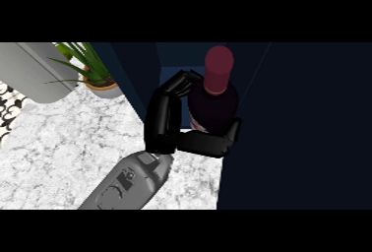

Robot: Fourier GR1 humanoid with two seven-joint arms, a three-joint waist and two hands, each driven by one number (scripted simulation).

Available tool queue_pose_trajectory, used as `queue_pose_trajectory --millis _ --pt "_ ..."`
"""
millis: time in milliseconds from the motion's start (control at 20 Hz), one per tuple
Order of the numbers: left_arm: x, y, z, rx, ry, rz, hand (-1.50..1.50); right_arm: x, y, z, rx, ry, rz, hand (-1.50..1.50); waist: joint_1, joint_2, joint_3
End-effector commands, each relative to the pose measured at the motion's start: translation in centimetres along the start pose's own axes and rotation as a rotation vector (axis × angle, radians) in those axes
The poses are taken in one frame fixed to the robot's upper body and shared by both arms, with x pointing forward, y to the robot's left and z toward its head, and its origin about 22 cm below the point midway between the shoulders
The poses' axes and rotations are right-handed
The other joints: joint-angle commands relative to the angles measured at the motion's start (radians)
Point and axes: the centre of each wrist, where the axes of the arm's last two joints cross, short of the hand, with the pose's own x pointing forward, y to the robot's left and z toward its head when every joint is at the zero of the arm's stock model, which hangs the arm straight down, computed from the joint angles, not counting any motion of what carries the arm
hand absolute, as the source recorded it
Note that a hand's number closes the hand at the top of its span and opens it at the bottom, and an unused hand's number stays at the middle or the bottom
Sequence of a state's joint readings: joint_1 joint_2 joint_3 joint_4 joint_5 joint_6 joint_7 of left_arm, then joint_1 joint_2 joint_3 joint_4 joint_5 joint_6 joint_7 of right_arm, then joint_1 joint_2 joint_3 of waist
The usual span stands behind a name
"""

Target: Pick up the wine, place it into the cabinet and close the cabinet

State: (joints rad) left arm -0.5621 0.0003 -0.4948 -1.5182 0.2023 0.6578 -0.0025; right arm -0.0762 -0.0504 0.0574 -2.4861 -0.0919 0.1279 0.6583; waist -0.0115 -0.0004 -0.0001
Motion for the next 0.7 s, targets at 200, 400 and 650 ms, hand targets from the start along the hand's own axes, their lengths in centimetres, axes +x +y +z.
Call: queue_pose_trajectory --millis 200,400,650 --pt "-3.0 1.5 1.6 0.057 0.019 0.043 1.50 2.1 0.0 2.4 0.029 -0.054 -0.032 -1.50 0.002 -0.001 0.000" --pt "-4.1 1.1 -0.1 0.057 0.014 -0.007 1.50 1.1 -0.2 2.2 0.015 -0.040 -0.030 -1.50 -0.001 0.001 0.000" --pt "-7.6 1.8 -0.1 0.063 -0.005 -0.131 1.50 0.9 -0.3 -0.2 0.030 -0.057 -0.032 -1.50 -0.005 0.004 0.000"
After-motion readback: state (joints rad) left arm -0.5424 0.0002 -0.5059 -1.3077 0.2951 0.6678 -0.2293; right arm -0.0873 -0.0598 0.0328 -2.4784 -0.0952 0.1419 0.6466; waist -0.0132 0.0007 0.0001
